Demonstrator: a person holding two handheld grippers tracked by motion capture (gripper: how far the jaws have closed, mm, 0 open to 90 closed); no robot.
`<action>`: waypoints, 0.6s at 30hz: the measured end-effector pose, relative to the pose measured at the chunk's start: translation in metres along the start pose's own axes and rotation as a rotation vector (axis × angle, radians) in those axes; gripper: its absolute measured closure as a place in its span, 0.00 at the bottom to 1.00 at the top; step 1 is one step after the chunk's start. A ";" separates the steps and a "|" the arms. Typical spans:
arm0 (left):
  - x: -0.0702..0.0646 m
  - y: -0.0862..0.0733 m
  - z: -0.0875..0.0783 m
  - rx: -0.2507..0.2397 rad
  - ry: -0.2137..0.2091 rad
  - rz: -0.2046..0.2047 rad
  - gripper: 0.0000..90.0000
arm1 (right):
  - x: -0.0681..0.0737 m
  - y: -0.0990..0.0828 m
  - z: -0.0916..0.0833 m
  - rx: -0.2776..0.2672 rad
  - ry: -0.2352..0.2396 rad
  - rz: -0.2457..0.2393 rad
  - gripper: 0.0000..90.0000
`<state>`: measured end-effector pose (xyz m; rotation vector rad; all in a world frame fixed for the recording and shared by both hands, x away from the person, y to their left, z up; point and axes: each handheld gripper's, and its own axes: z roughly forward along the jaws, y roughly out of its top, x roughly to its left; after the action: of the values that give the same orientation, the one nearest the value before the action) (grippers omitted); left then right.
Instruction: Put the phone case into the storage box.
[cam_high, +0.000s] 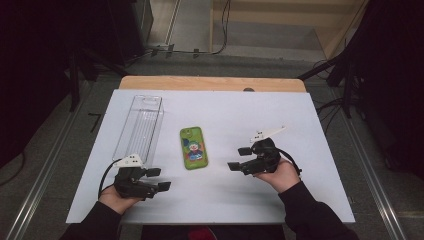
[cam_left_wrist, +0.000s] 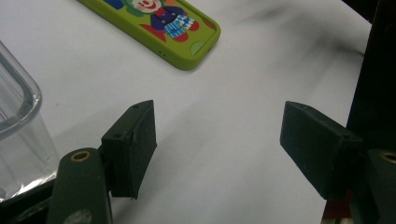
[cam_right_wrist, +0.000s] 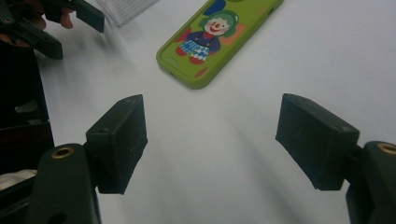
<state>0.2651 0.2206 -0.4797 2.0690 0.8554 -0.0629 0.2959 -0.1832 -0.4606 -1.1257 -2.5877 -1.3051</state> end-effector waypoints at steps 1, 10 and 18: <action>0.000 0.000 0.000 -0.001 -0.001 0.000 0.31 | 0.000 0.001 0.001 -0.002 0.002 -0.001 0.25; 0.000 0.000 0.000 -0.003 -0.003 0.000 0.31 | 0.004 0.012 0.008 0.012 0.013 -0.016 0.25; 0.000 0.000 0.000 -0.001 -0.004 -0.002 0.31 | 0.005 0.020 0.013 0.013 0.019 -0.023 0.26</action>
<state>0.2651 0.2204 -0.4800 2.0662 0.8554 -0.0672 0.3081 -0.1626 -0.4534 -1.0792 -2.5994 -1.2952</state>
